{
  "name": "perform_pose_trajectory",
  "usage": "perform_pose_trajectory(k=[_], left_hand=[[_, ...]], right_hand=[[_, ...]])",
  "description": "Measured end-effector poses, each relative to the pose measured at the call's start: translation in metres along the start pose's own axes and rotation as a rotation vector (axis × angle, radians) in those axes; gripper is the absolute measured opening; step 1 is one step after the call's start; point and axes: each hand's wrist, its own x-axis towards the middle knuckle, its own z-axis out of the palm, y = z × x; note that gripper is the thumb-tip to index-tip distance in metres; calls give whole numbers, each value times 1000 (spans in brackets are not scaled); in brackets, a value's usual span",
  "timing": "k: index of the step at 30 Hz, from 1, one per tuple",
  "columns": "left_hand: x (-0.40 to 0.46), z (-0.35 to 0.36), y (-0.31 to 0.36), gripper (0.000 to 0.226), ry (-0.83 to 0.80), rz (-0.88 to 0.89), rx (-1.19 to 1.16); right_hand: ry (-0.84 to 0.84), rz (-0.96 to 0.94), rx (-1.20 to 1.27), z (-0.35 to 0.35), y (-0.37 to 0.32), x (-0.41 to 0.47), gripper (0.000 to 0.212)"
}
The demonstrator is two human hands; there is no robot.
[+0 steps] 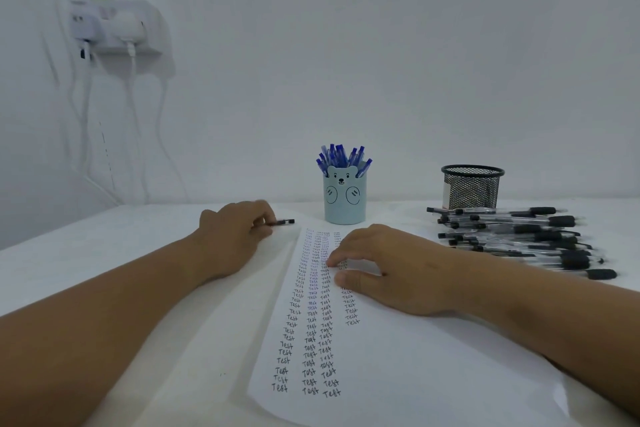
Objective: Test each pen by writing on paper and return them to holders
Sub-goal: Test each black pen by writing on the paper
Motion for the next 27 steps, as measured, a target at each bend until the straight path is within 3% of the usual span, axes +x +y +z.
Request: perform_pose_trajectory(k=[5, 8, 12, 14, 18, 21, 27], left_hand=[[-2, -15, 13, 19, 180, 62, -570], [-1, -21, 24, 14, 233, -79, -989], [-1, -35, 28, 47, 139, -271, -1684], [-1, -40, 24, 53, 145, -303, -1919], [-2, -43, 16, 41, 183, -311, -2049], [-4, -44, 19, 30, 175, -285, -2041], [-6, -38, 29, 28, 111, -254, -1993]], right_hand=[[0, -3, -5, 1, 1, 1, 40], [2, -9, -11, 2, 2, 2, 40], [1, -18, -21, 1, 3, 2, 40], [2, -21, -25, 1, 4, 2, 40], [3, -30, -19, 3, 5, 3, 40], [5, -30, -17, 3, 6, 4, 41], [5, -32, -20, 2, 5, 4, 41]])
